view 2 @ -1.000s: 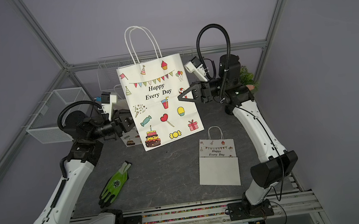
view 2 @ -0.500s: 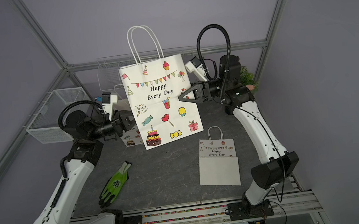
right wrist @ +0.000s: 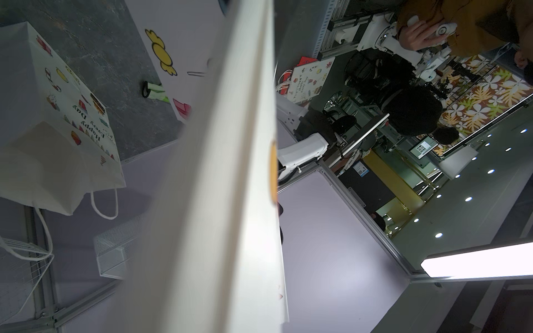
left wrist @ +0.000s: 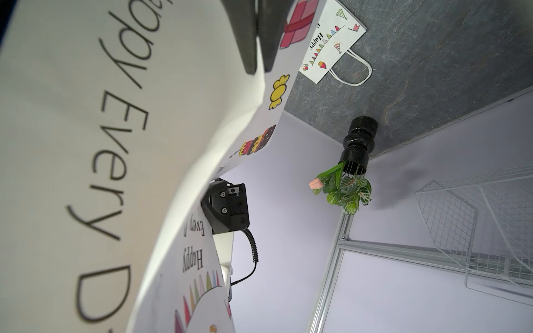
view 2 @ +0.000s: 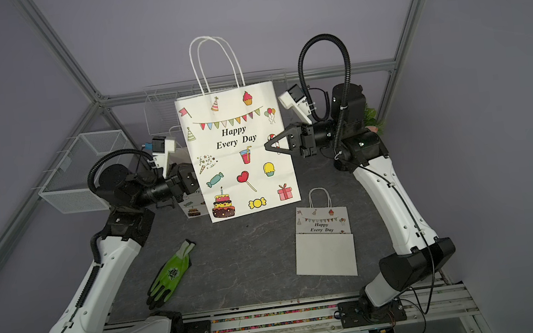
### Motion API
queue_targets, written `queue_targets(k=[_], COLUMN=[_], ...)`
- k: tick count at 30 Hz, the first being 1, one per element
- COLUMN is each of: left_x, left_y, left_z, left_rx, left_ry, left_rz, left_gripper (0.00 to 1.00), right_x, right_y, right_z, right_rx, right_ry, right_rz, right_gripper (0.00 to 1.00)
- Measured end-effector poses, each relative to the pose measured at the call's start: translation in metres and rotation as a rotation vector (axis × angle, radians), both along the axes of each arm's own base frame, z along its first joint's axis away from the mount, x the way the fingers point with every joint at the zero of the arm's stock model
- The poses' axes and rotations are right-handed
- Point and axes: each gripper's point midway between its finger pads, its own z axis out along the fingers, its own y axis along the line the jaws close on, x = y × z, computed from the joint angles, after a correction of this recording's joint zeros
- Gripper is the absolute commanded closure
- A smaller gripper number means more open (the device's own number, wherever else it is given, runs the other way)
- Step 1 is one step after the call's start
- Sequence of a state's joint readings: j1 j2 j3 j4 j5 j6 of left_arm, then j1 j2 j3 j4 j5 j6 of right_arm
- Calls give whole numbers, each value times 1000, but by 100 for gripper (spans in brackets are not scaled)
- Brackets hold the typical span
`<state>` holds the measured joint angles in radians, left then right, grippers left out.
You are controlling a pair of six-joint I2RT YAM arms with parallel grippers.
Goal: Put away the paper bag
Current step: Press the paper bag.
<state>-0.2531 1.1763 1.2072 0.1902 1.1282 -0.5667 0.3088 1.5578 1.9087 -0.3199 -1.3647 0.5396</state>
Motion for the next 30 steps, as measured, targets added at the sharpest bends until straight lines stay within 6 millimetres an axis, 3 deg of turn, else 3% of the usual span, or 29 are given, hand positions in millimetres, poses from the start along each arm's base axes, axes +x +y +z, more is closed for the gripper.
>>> queue_targets(k=[5,8,11,16,21,26,30], left_x=[2,2,-6,-21,-26,-20,-16], left_y=[4,12,22,32,31,23,6], left_z=[5,18,35,55,58,46,32], left_rx=[16,27,32,26,10,-4,6], left_ry=[6,-20,-53,-90,-71,-1,65], left_rz=[63,153,232,284,255,205,138], left_gripper=[25,13,8,5,8,18,26], right_x=[4,8,11,16,20,22,14], right_y=[-2,-5,-8,-11,-12,-14,-17], right_z=[-6,-9,-14,-21,-26,-28,-21], right_rx=[-13,-22,-35,-67,-96,-110,-101], right_ry=[19,24,28,32,22,18,-15], right_rz=[-26,-53,-83,-142,-191,-218,-237], right_gripper=[93,93,94,93,94,93,93])
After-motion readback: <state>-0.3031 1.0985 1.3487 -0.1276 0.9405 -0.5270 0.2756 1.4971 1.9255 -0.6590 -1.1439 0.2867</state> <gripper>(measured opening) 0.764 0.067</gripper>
